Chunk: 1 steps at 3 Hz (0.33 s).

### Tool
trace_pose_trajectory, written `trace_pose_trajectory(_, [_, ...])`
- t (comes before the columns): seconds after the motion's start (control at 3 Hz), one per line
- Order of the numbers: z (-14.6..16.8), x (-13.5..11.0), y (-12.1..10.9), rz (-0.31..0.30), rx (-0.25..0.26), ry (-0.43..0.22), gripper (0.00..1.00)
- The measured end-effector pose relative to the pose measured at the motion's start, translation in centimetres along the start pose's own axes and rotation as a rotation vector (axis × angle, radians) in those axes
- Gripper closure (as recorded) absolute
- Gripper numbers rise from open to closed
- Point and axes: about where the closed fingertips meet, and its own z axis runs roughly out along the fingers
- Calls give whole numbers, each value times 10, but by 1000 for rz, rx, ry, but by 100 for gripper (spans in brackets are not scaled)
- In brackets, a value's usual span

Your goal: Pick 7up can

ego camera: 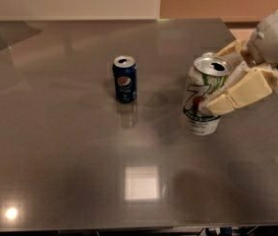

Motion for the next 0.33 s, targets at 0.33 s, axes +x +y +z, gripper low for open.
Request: trace_pose_trajectory(0.33, [1,-2,-1,-3,6,-2,100])
